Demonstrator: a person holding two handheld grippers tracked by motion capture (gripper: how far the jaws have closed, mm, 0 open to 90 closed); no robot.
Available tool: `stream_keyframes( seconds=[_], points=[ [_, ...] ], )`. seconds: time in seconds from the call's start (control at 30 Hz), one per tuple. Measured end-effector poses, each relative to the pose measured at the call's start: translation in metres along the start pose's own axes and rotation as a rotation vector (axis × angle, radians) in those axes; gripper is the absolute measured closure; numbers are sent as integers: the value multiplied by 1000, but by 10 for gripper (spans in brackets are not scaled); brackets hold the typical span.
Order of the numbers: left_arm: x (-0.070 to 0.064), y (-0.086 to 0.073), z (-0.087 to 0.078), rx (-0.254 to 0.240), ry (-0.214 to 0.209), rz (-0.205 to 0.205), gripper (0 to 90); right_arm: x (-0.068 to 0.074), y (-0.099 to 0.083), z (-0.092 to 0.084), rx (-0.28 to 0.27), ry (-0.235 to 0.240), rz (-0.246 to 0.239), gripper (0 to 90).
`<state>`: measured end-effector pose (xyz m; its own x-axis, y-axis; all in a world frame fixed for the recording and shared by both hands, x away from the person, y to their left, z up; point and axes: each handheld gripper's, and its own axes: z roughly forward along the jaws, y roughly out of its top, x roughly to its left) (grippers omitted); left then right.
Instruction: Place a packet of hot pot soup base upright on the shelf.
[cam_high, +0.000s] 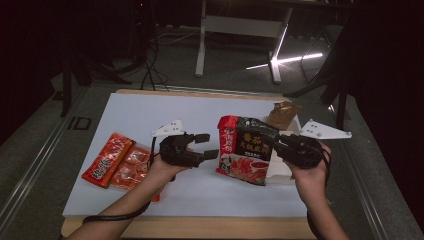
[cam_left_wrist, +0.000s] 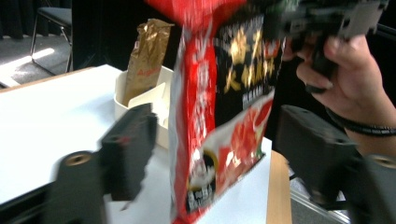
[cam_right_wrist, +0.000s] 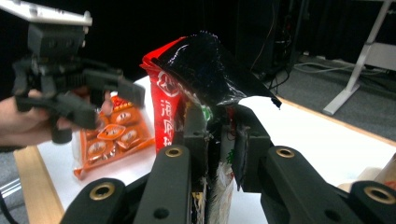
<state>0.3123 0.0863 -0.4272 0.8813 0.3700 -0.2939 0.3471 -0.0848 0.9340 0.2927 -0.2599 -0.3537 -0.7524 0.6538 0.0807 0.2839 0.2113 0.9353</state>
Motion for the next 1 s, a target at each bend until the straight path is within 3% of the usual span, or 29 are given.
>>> stream_keyframes(
  seconds=[0.07,0.17,0.33,0.6,0.87,1.0],
  points=[
    [-2,-4,0,26,17,8,140,-2,5,-2,-12,-7,-1,777],
    [-4,-12,-2,35,16,-9,128,-4,13,-3,-27,-20,-11,776],
    [-4,-27,-8,38,33,-28,20,-13,23,-6,-45,-37,-3,776],
    [-8,-43,-22,37,4,-23,20,-30,35,-13,-68,-86,-2,775],
    [-9,-58,-29,42,16,-19,20,-52,40,-22,-81,-145,16,775],
    [-10,-65,-29,68,20,-12,20,-66,40,-26,-79,-171,27,775]
  ],
)
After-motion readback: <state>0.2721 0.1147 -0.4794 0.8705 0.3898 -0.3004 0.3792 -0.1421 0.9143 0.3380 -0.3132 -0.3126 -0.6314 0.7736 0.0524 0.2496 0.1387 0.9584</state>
